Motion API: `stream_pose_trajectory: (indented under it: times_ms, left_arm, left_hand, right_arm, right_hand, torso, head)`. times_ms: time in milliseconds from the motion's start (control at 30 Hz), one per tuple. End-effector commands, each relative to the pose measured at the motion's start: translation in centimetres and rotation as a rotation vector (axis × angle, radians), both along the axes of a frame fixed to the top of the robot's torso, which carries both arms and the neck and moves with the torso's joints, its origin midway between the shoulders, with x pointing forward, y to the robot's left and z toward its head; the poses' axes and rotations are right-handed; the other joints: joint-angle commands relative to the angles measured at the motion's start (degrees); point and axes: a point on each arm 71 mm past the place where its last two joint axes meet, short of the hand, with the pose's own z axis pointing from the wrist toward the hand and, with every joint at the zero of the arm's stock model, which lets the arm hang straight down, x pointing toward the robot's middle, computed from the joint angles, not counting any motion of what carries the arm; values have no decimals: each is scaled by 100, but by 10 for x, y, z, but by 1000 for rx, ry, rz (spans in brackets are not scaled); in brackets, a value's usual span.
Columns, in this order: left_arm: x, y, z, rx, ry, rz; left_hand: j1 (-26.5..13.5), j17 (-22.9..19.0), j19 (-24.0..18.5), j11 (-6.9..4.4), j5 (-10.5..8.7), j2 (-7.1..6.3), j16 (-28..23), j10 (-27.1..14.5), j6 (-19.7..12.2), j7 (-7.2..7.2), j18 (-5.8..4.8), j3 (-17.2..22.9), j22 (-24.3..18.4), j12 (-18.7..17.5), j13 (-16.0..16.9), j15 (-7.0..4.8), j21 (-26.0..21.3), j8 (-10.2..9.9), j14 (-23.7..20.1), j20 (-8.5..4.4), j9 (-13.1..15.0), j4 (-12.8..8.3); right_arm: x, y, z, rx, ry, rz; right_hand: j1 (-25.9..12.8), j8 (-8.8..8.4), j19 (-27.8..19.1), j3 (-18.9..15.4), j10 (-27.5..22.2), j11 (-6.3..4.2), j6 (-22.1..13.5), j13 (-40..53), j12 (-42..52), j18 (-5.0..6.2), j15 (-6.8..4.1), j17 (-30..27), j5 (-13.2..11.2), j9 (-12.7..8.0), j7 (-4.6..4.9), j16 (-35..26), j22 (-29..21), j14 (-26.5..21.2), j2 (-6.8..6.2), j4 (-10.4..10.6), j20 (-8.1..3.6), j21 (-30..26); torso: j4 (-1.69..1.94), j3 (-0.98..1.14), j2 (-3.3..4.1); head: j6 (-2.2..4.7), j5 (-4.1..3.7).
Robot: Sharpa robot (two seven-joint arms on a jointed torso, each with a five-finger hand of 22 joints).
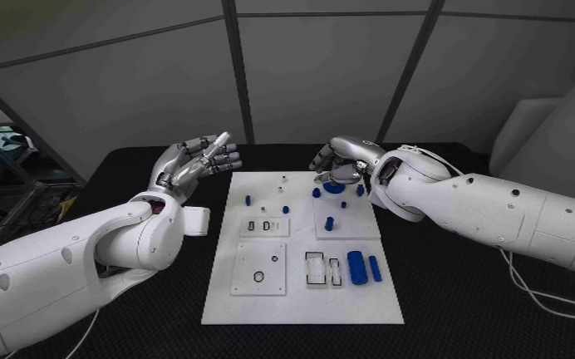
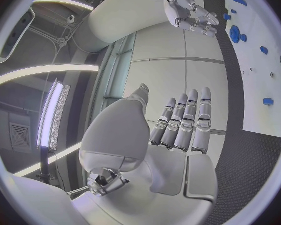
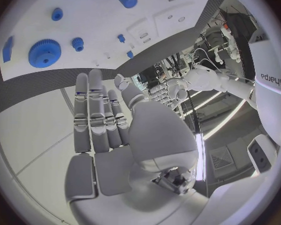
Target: Assemble the parts on the task board
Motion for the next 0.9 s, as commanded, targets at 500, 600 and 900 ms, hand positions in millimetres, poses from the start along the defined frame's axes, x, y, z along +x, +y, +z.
stream_pose_trajectory:
  times_ms: [500, 600, 900]
  left_arm:
    - [-12, -8, 7, -18, -13, -65]
    - [-13, -9, 7, -17, -15, -72]
    - [-15, -13, 8, -18, -18, -87]
  left_hand:
    - [89, -33, 42, 7, 2, 29, -103, 77, 80, 360, -70, -25, -41, -60, -11, 29, -24, -7, 0, -1, -25, -77]
    - [94, -36, 41, 8, 2, 30, -113, 79, 78, 360, -71, -29, -46, -68, -11, 31, -31, -12, -3, -1, -28, -82]
    - [99, -42, 38, 10, 2, 33, -133, 78, 69, 359, -73, -39, -57, -85, -13, 34, -46, -24, -11, 0, -37, -92]
  right_arm:
    - [3, 0, -4, -335, -46, -81]
    - [4, -1, -4, -344, -46, -88]
    - [6, 0, -4, -350, -46, -88]
  right_hand:
    - [-174, -41, 393, 335, -281, -2, -13, 25, -19, -107, 3, 2402, 28, 2, -58, 2927, 1976, 225, -263, 289, -11, 2015]
    - [-157, -38, 491, 366, -289, -4, -20, 30, -11, -143, 5, 2726, 26, 3, -60, 3249, 2238, 239, -274, 330, -8, 2215]
    - [-110, -30, 725, 521, -255, -8, -1, 34, 3, -227, -1, 3406, 14, 6, -69, 3915, 2836, 259, -276, 418, -7, 2666]
  torso:
    - [172, -40, 271]
    - [181, -34, 291]
    - [198, -21, 336]
  head:
    - [-17, -166]
    - [-13, -177]
    - [-13, -173]
